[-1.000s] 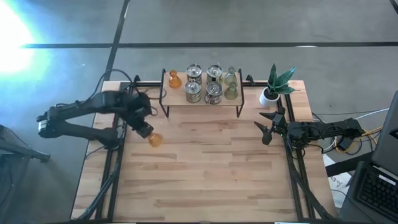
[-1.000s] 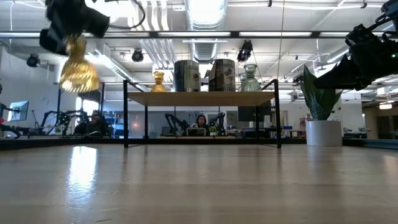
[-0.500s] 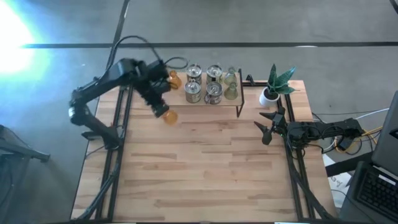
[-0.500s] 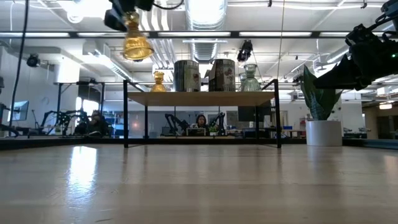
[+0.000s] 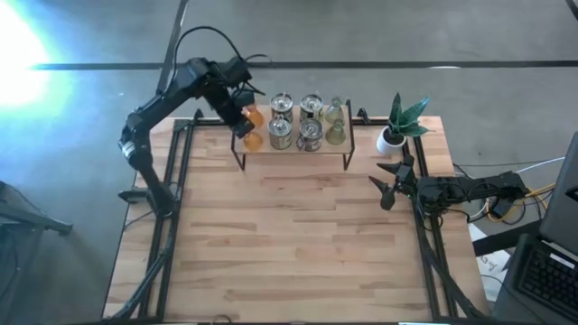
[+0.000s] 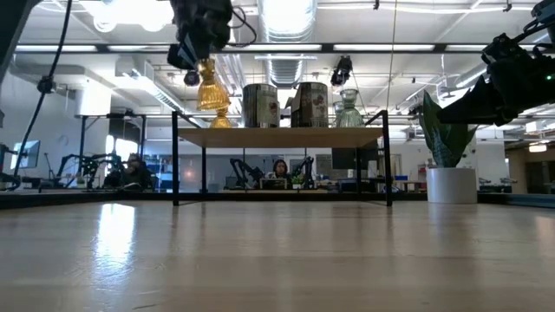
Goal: Pick & Place candle stick holders
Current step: Align the orange candle holder with the other orange candle holder on the shelf
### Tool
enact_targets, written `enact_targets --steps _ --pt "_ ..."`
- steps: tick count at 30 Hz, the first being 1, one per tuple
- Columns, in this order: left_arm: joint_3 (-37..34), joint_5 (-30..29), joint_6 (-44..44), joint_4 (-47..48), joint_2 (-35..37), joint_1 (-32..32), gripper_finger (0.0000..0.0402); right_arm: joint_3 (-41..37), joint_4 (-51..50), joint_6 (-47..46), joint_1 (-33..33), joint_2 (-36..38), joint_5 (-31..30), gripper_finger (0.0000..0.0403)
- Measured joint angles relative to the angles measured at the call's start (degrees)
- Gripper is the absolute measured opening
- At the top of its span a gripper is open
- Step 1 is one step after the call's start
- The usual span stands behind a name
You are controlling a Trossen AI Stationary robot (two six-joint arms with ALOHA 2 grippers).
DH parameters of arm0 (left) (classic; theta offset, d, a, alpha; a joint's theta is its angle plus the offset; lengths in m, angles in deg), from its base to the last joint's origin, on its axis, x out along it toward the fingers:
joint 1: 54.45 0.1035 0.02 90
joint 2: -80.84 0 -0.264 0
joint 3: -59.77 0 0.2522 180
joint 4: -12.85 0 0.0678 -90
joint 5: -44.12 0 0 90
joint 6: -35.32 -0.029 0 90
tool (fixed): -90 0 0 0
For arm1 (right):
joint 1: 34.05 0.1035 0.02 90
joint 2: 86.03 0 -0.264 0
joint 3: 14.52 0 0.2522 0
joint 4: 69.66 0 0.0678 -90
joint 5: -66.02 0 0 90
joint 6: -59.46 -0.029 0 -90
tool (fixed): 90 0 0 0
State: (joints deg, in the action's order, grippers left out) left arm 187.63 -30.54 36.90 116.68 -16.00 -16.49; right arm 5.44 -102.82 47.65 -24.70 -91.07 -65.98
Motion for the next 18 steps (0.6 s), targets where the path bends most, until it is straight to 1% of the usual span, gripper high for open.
enact_targets --steps 4,11,18 --pt "0.0 0.1 -0.2 0.0 -2.2 1.9 0.0031 0.0 0.0 0.0 0.0 0.0 0.0 0.0251" --pt "0.1 0.4 0.2 -1.7 -6.9 2.3 0.0031 0.0 0.0 0.0 0.0 0.0 0.0 0.0251" --pt "0.2 -2.2 0.2 -1.7 -6.9 3.1 0.0031 0.0 0.0 0.0 0.0 0.0 0.0 0.0251"
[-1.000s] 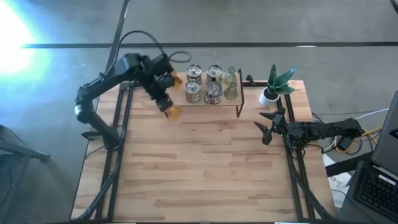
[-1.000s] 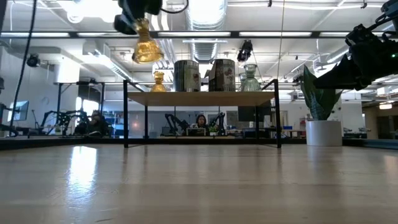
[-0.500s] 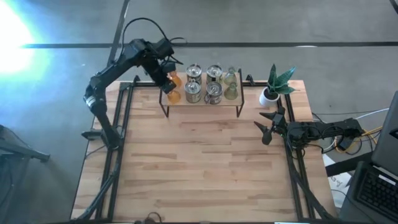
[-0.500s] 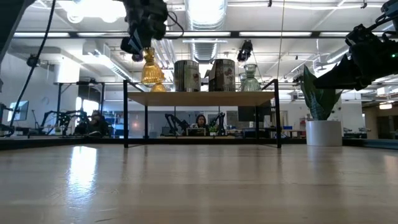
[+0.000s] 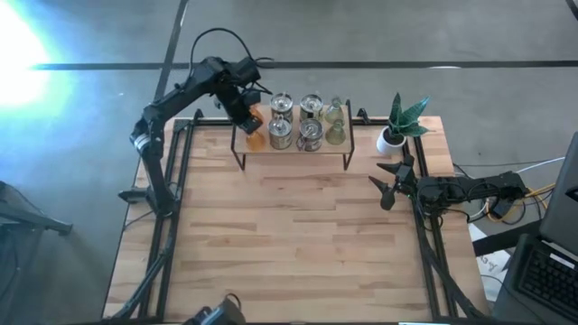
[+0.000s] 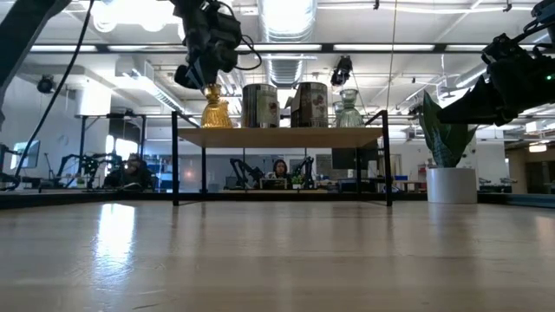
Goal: Pick & Place candle stick holders
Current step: Align the orange candle holder with the other orange candle holder on the shelf
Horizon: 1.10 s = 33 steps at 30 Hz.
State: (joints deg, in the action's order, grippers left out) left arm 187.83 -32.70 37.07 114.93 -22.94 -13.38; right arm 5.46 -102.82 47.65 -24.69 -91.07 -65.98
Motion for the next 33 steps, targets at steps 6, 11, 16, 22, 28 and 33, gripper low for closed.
enact_targets --steps 6,11,16,22,28,33 --pt "0.0 -0.8 0.0 -0.4 0.1 1.4 0.0031 0.0 0.0 0.0 0.0 0.0 0.0 0.0251" --pt "-0.1 -0.9 0.0 -1.3 0.2 1.6 0.0031 0.0 0.0 0.0 0.0 0.0 0.0 0.0251" --pt "-0.1 -0.9 0.0 -1.2 0.2 1.7 0.0031 0.0 0.0 0.0 0.0 0.0 0.0 0.0251" --pt "-0.1 -1.4 0.0 0.6 0.2 1.7 0.0032 0.0 0.0 0.0 0.0 0.0 0.0 0.0251" --pt "-0.1 -3.6 0.0 1.6 0.3 1.8 0.0047 0.0 0.0 0.0 0.0 0.0 0.0 0.0251" --pt "-0.1 -3.7 -0.2 1.7 0.3 1.8 0.0045 0.0 0.0 0.0 0.0 0.0 0.0 0.0251"
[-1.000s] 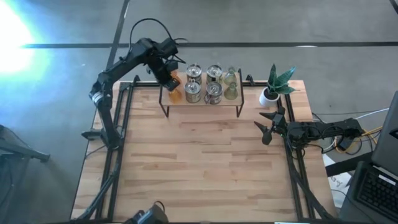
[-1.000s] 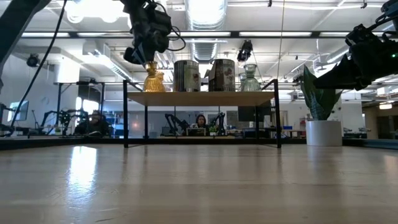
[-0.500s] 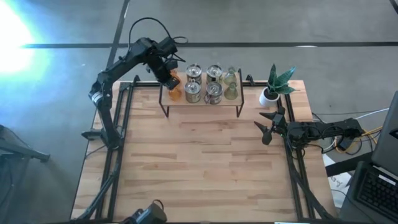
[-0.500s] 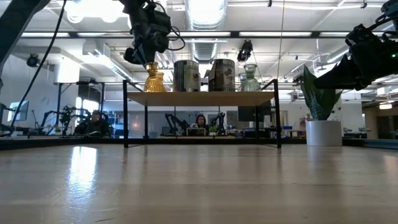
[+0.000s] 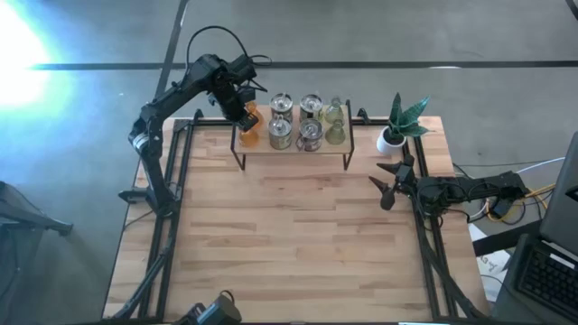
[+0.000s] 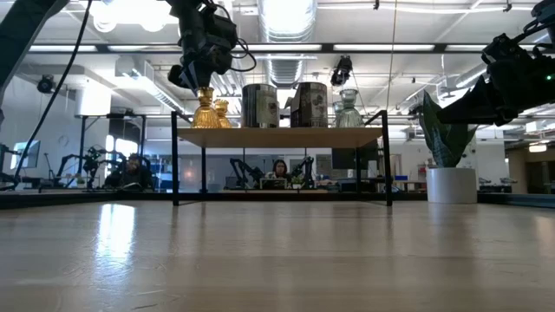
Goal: Pick & Place candle stick holders
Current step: Align the orange candle holder with the other orange candle holder on the shelf
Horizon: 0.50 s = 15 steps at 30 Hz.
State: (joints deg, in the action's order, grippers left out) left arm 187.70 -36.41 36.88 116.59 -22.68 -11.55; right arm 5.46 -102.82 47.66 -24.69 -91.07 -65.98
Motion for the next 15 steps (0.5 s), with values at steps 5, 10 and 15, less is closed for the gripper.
enact_targets --steps 5,10,15 --pt "-0.1 -0.3 0.0 0.0 0.0 0.0 0.0054 0.0 0.0 0.0 0.0 0.0 0.0 0.0251" --pt "-0.1 -0.6 -0.1 0.1 -0.1 0.1 0.0057 0.0 0.0 0.0 0.0 0.0 0.0 0.0251" --pt "-0.1 -0.5 -0.1 0.1 -0.1 0.1 0.0057 0.0 0.0 0.0 0.0 0.0 0.0 0.0251"
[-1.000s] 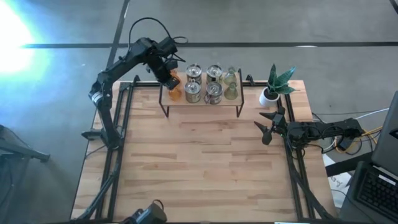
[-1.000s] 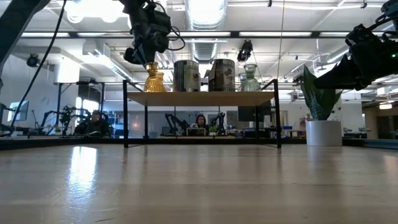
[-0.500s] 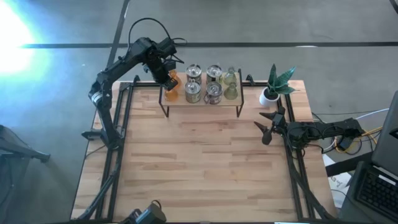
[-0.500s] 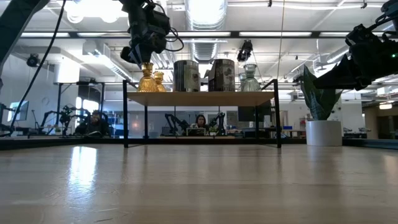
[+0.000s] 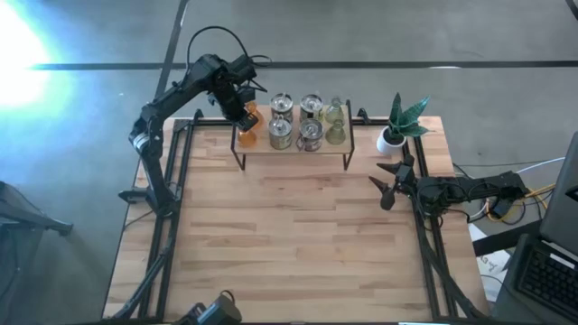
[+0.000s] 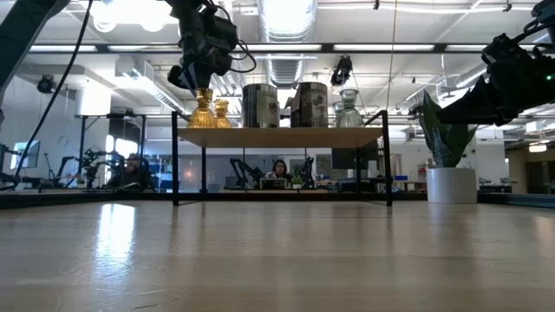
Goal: Pick & Place candle stick holders
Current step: Align the orange candle holder with the other orange candle holder on the shelf
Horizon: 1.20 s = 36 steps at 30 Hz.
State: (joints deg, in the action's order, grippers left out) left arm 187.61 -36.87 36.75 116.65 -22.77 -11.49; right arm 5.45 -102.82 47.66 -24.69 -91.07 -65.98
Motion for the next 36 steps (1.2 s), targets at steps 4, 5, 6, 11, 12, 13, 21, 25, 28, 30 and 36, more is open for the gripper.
enact_targets --steps 4,5,6,11,12,13,21,25,28,30,36 --pt "0.0 0.3 0.0 -0.4 0.0 0.0 0.0057 0.0 0.0 0.0 0.0 0.0 0.0 0.0251" --pt "0.0 0.4 0.0 -0.6 0.0 0.0 0.0057 0.0 0.0 0.0 0.0 0.0 0.0 0.0251" --pt "0.0 0.5 0.1 -0.8 0.0 0.0 0.0057 0.0 0.0 0.0 0.0 0.0 0.0 0.0251" --pt "0.0 2.1 0.4 -2.1 -0.1 0.0 0.0057 0.0 0.0 0.0 0.0 0.0 0.0 0.0251" --pt "0.0 2.2 0.4 -2.2 -0.1 0.0 0.0057 0.0 0.0 0.0 0.0 0.0 0.0 0.0251" --pt "0.0 2.3 0.4 -2.4 -0.1 0.0 0.0057 0.0 0.0 0.0 0.0 0.0 0.0 0.0251" --pt "0.0 2.4 0.5 -2.6 -0.1 0.1 0.0058 0.0 0.0 0.0 0.0 0.0 0.0 0.0251" --pt "0.0 2.4 0.2 -2.8 -0.1 0.1 0.0058 0.0 0.0 0.0 0.0 0.0 0.0 0.0251" --pt "0.0 2.6 0.0 -3.3 -0.1 0.1 0.0058 0.0 0.0 0.0 0.0 0.0 0.0 0.0251" --pt "0.0 3.3 -0.4 -3.8 -0.1 0.1 0.006 0.0 0.0 0.0 0.0 0.0 0.0 0.0251" --pt "0.0 3.9 -0.9 -4.5 -0.1 0.2 0.0098 0.0 0.0 0.0 0.0 0.0 0.0 0.0251"
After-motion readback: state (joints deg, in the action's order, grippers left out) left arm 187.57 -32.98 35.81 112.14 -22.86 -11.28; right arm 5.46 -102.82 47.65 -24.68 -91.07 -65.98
